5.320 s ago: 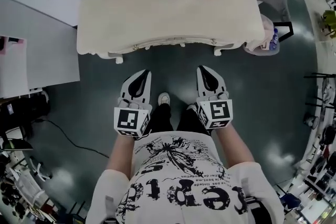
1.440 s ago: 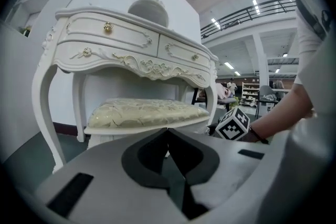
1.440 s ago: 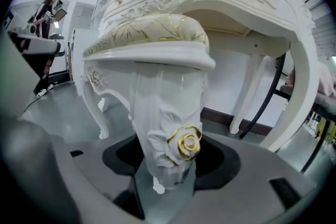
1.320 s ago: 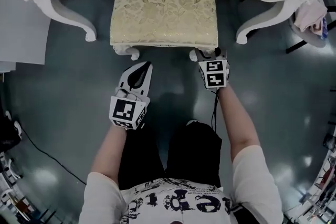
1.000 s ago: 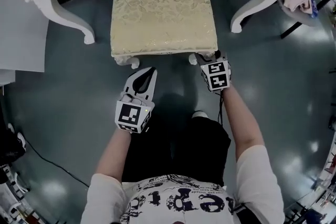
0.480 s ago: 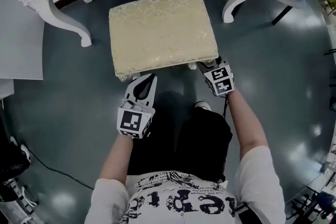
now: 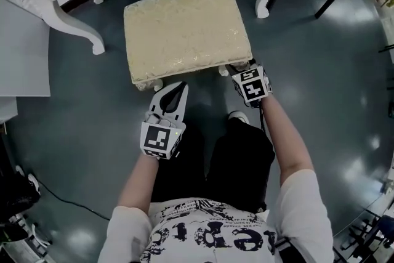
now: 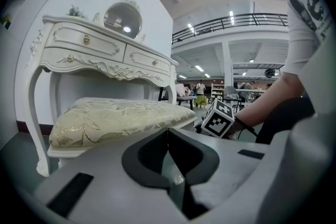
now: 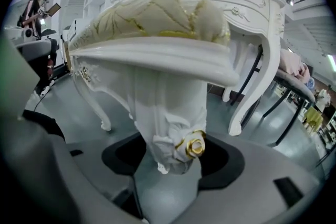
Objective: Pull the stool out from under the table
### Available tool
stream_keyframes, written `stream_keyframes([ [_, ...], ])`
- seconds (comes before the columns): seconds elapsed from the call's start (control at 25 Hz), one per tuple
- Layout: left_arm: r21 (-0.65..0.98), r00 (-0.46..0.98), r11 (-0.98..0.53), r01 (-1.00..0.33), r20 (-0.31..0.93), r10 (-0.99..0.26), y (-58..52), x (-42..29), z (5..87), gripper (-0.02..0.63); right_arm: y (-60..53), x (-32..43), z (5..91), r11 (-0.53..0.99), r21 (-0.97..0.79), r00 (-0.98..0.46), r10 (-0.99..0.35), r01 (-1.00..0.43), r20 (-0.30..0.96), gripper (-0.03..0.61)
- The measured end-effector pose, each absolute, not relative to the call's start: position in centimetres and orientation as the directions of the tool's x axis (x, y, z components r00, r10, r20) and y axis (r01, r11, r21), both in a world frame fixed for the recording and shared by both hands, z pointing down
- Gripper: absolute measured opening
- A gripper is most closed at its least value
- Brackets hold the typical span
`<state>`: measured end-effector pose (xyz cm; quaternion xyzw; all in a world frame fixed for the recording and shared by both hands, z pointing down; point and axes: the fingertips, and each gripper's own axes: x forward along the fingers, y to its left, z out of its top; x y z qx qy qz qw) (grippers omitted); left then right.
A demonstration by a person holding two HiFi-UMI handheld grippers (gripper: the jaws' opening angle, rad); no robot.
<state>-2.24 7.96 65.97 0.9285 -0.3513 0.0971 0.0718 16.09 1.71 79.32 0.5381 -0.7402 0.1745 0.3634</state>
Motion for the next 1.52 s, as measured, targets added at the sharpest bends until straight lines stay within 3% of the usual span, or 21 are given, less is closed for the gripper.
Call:
stream_keyframes([
  [0.2,0.098,0.737,-0.738,-0.667,0.231,-0.635,8.0,-0.6,66.4,0.018,4.7,17.6,80.2,0.374,0.194,-0.054,-0.56,-0.907,0.827,0.27],
  [0.28,0.118,0.737,-0.735,-0.668,0.24,-0.632,8.0,0.6,66.5,0.018,5.6,18.2,79.7,0.352,0.188,-0.036,-0.542,-0.917,0.84,0.137],
  [0.32,0.13,0.736,-0.732,-0.669,0.249,-0.629,7.9,1.2,66.4,0.018,6.0,18.6,79.4,0.346,0.185,-0.031,-0.533,-0.92,0.846,0.123],
  [0.4,0.153,0.729,-0.721,-0.676,0.275,-0.626,7.8,2.4,65.6,0.018,6.7,19.1,78.2,0.349,0.17,-0.033,-0.507,-0.921,0.861,0.032],
  [0.6,0.204,0.676,-0.65,-0.732,0.343,-0.653,7.1,3.0,59.4,0.018,8.2,18.5,71.2,0.384,0.089,-0.107,-0.46,-0.919,0.881,0.017],
  [0.92,0.195,0.623,-0.599,-0.777,0.374,-0.687,5.4,1.6,41.6,0.018,7.5,15.6,51.4,0.388,0.048,-0.188,-0.548,-0.92,0.815,0.017],
  [1.24,0.156,0.577,-0.562,-0.812,0.355,-0.735,4.2,-1.9,23.8,0.018,5.9,11.5,29.4,0.409,0.112,-0.243,-0.716,-0.906,0.654,0.017],
  [1.52,0.115,0.52,-0.508,-0.853,0.268,-0.811,4.1,-5.7,13.4,0.018,3.8,9.3,13.8,0.399,0.139,-0.313,-0.855,-0.906,0.413,0.017],
])
